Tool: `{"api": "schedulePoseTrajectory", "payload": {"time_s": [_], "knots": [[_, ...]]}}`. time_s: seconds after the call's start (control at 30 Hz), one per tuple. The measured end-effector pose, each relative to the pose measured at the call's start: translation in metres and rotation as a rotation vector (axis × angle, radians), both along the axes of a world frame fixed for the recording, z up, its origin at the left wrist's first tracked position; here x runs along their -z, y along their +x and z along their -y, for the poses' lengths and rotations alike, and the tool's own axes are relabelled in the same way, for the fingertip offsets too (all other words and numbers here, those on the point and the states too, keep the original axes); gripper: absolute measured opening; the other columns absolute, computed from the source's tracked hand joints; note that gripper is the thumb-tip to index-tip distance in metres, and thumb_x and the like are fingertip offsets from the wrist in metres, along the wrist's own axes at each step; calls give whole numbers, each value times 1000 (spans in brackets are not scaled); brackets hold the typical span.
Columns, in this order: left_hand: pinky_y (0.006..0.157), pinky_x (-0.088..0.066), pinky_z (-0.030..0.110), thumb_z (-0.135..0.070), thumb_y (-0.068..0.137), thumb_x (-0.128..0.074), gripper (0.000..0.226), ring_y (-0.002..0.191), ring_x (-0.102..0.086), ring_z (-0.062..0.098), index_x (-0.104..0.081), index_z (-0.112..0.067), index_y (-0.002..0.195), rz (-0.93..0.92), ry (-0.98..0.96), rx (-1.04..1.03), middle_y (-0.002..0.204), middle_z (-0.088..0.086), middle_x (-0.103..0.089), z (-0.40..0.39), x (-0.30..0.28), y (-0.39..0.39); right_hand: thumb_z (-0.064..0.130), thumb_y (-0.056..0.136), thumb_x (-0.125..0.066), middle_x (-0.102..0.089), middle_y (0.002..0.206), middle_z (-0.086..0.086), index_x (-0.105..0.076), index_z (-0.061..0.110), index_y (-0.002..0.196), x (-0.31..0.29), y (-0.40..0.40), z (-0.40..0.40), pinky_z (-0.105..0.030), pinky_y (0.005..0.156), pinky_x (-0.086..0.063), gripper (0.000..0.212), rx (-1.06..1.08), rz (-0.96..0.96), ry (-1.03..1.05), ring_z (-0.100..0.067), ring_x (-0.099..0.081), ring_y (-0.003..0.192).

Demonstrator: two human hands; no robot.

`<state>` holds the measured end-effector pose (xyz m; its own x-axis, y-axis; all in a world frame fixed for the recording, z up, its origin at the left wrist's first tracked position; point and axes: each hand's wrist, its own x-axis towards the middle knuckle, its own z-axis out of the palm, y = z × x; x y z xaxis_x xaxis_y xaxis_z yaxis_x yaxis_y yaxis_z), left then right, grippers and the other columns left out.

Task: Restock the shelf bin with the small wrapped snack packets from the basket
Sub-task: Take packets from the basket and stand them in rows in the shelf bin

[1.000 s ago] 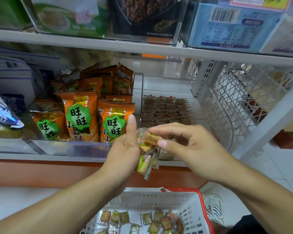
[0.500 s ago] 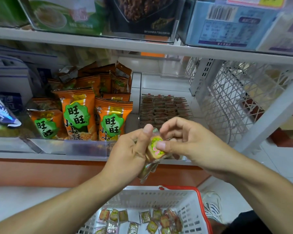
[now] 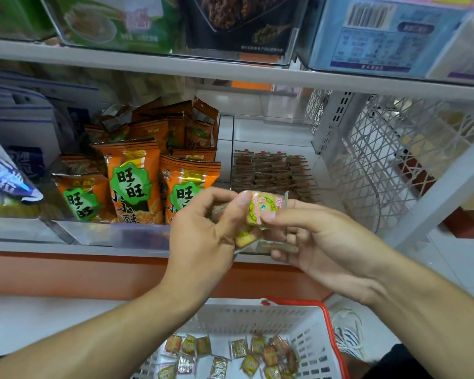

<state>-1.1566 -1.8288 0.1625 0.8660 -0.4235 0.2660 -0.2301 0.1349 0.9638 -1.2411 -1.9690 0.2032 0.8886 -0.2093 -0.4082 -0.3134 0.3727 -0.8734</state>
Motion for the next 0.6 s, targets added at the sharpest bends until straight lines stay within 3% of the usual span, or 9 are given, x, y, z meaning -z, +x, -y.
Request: {"api": "schedulePoseTrajectory", "payload": {"time_s": [0.13, 0.23, 0.37, 0.43, 0.6], "knots": [[48, -45, 15, -51, 89, -58, 35, 51, -58, -1, -67, -17, 85, 72, 0, -147, 63, -12, -65, -1, 2, 4, 17, 74, -75, -70, 103, -10, -66, 2, 121, 7, -1, -20, -39, 85, -60, 50, 59, -39, 165, -19, -65, 92], [64, -45, 12, -56, 95, -58, 35, 70, -63, 1, -67, -23, 88, 166, 66, -233, 76, -9, -67, -3, 7, 8, 14, 74, -72, -73, 102, -14, -71, 0, 116, 10, -1, -33, -37, 78, -62, 44, 93, -4, 355, -27, -69, 87], [76, -46, 17, -52, 92, -56, 20, 87, -66, 10, -64, -34, 90, 261, 98, -270, 90, -2, -70, -3, 5, 11, 15, 75, -72, -73, 113, -20, -73, 0, 113, 10, -3, -37, -37, 81, -62, 41, 108, -10, 398, -30, -73, 93], [72, -45, 15, -52, 92, -55, 24, 82, -65, 7, -65, -30, 90, 243, 99, -261, 87, -3, -69, -2, 5, 11, 18, 74, -73, -71, 118, -18, -73, 0, 114, 9, -2, -34, -37, 82, -62, 43, 110, -3, 348, -28, -68, 98], [45, -42, 17, -58, 93, -56, 50, 47, -55, 5, -68, -9, 94, 92, 30, -202, 61, -6, -62, 3, 2, 6, 15, 80, -71, -74, 105, -13, -65, -2, 122, -2, 5, 4, -36, 80, -62, 46, 179, 152, 153, -27, -71, 96]]}}
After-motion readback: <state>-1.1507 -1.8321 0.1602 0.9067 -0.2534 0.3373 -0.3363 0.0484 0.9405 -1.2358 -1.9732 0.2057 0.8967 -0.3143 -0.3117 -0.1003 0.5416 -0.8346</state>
